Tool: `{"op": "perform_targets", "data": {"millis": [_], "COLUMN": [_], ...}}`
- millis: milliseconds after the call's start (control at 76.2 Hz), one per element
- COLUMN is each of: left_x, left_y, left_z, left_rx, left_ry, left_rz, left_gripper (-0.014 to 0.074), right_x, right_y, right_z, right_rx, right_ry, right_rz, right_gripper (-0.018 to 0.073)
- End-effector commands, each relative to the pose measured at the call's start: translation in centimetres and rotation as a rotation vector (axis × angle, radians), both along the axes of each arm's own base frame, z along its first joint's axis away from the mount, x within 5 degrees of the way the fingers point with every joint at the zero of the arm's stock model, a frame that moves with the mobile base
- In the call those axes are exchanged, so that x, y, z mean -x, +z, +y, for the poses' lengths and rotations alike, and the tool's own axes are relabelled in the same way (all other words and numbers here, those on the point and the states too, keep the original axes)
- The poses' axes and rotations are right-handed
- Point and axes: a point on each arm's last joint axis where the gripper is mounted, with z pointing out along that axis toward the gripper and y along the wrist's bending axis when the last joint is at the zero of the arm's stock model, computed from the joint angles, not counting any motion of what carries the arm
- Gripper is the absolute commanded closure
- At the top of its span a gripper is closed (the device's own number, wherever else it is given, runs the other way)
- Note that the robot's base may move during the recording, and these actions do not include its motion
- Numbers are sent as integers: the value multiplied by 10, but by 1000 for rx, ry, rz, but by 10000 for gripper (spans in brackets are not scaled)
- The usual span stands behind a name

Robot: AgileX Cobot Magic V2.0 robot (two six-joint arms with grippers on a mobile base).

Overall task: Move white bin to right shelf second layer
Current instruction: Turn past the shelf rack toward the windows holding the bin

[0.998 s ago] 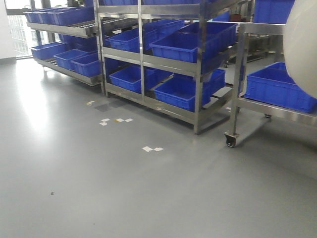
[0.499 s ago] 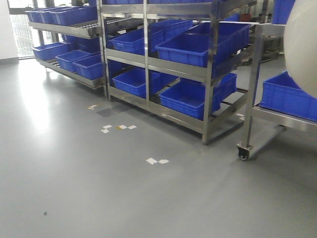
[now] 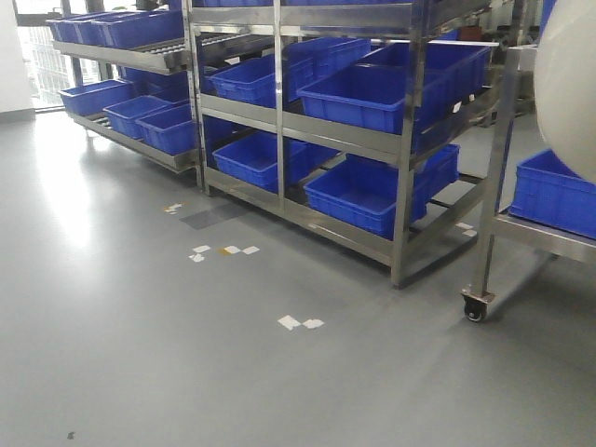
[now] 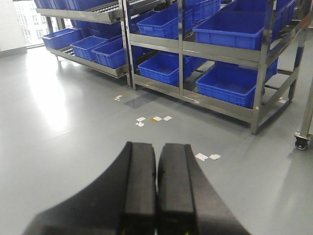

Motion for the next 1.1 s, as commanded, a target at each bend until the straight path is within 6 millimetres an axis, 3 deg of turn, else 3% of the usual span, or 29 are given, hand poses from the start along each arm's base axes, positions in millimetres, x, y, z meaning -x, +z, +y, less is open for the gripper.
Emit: {"op": "perform_targets", "data": {"millis": [0, 1090], "left_x": [-1, -1], "left_y": [-4, -4], "left_z": [0, 0], "left_rx": [9, 9], "left_ry": [-4, -4], "left_rz": [-64, -64], "left_gripper": [512, 512], "right_x": [-3, -3], "right_y": [18, 18], "right_z": [0, 0], "right_rx": [-15, -15], "right_ry": [-1, -1], "right_rz": [-125, -122], "right_gripper": [504, 504]}}
